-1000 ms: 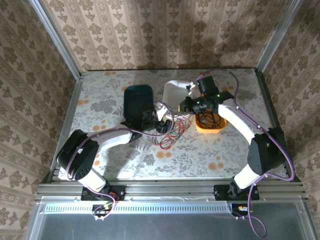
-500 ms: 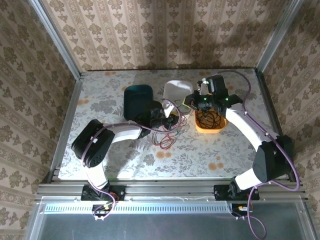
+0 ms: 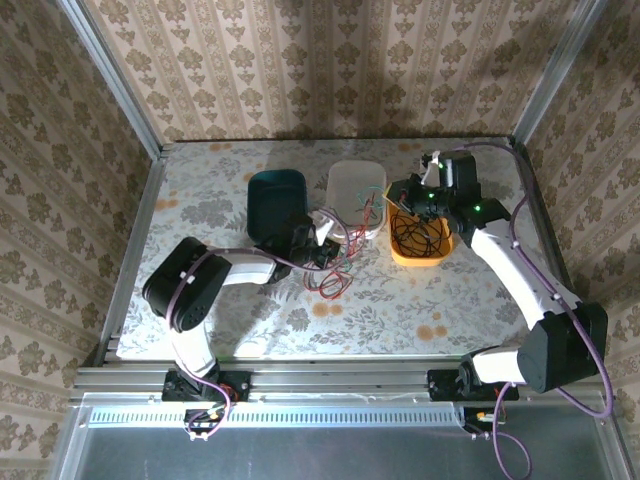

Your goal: Untangle the cables

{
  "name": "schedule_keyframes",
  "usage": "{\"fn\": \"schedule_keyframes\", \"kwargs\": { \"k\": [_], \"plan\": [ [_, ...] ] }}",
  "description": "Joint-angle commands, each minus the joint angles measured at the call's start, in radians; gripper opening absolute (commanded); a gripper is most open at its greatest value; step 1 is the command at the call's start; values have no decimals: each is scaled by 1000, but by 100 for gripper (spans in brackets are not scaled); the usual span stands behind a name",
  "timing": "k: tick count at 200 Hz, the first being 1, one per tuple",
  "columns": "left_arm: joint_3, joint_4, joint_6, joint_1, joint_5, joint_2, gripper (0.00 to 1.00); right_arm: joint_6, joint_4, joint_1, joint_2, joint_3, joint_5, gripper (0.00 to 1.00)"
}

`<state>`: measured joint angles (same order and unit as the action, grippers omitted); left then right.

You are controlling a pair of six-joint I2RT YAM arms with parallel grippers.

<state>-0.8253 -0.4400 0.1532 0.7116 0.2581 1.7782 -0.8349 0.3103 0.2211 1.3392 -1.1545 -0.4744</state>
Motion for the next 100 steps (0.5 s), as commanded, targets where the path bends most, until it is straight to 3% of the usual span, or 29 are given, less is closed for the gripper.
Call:
{"fn": "schedule_keyframes", "kwargs": {
  "k": [1, 51, 78, 100],
  "plan": [
    [-8, 20, -22, 16, 88, -89, 26, -12, -14, -2, -11, 12, 17, 0],
    [-143, 21, -42, 66, 103, -123, 54, -32, -34, -2, -10, 23, -3, 0],
    [-217, -52, -13, 67, 127, -53, 60, -30, -37, -1, -11, 18, -15, 0],
    [-290, -94, 23, 69, 152, 27, 59, -30, -34, -1, -11, 16, -14, 0]
  ]
}}
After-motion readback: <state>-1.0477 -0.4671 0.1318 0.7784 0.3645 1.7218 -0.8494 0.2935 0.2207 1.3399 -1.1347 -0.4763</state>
